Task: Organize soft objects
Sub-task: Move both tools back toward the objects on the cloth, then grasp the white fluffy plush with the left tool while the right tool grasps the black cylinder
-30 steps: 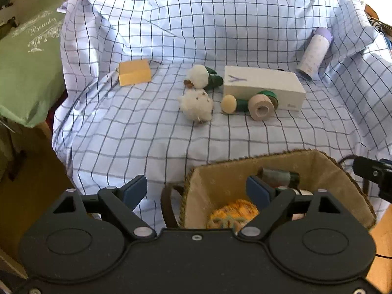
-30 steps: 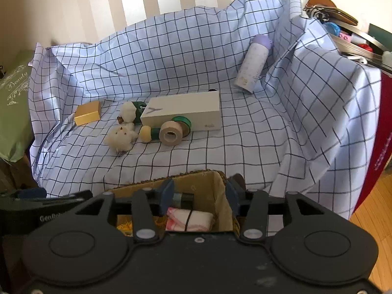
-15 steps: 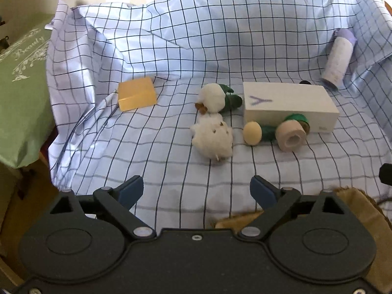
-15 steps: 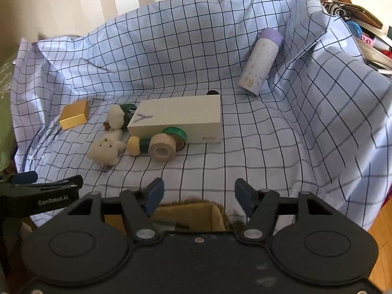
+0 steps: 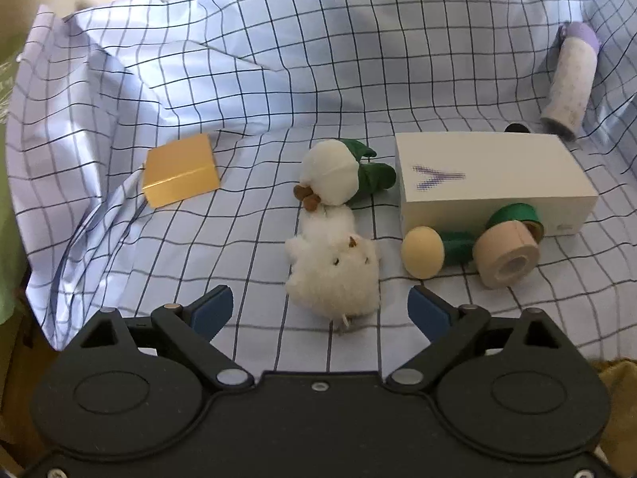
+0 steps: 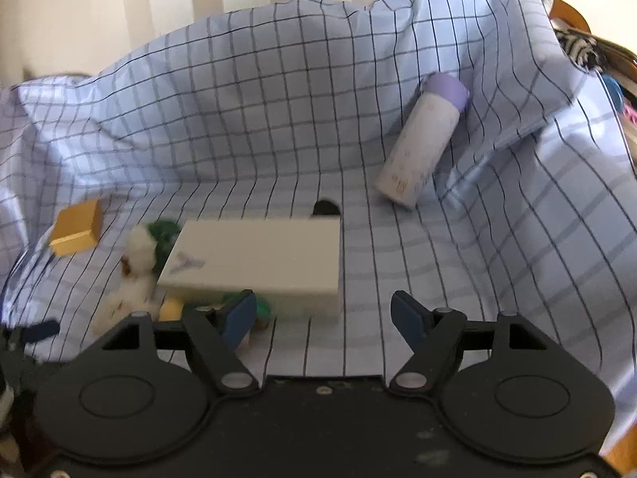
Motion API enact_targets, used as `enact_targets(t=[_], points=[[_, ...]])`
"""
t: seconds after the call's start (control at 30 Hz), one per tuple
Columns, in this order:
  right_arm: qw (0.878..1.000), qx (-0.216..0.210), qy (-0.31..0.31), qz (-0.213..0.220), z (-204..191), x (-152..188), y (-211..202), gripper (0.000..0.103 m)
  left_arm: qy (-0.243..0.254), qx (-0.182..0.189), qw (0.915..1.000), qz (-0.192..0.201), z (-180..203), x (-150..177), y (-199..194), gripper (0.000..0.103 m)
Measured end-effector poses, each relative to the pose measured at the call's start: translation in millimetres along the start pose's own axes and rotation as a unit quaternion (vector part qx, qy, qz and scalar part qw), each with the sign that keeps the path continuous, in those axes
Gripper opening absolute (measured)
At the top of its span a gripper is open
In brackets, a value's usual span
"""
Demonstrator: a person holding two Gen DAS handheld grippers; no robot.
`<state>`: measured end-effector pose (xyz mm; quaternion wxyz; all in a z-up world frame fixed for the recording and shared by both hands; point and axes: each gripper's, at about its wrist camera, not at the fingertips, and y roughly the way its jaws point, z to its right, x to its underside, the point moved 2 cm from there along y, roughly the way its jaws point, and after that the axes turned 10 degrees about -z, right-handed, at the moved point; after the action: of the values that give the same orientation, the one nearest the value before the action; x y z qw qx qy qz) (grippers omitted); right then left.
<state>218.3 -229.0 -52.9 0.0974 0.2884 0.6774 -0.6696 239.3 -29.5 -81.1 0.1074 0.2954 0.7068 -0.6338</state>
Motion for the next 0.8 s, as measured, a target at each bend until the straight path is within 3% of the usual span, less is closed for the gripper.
enact_targets(t=[0.37, 0.6, 0.7, 0.77, 0.8], points=[[0.999, 0.008, 0.027, -0.029, 0.4, -87.0, 93.4, 0.074, -0.001, 0.006, 0.9997, -0.022, -2.3, -19.8, 40.1, 0.092], [0.996, 0.018, 0.042, -0.077, -2.6, -111.2, 160.4, 0.074, -0.005, 0.008, 0.9994, -0.033, -6.0, -25.2, 59.0, 0.091], [0.995, 0.022, 0.038, -0.095, -4.1, -116.4, 180.2, 0.074, -0.004, 0.022, 0.9991, -0.035, -8.7, -24.4, 62.4, 0.086], [0.993, 0.029, 0.026, -0.109, -8.3, -119.0, 192.7, 0.072, -0.001, 0.038, 0.9986, -0.036, -9.4, -23.8, 63.7, 0.076], [0.993, 0.034, 0.021, -0.115, -10.2, -119.4, 197.6, 0.065, -0.001, 0.048, 0.9982, -0.036, -9.8, -23.2, 63.7, 0.070]])
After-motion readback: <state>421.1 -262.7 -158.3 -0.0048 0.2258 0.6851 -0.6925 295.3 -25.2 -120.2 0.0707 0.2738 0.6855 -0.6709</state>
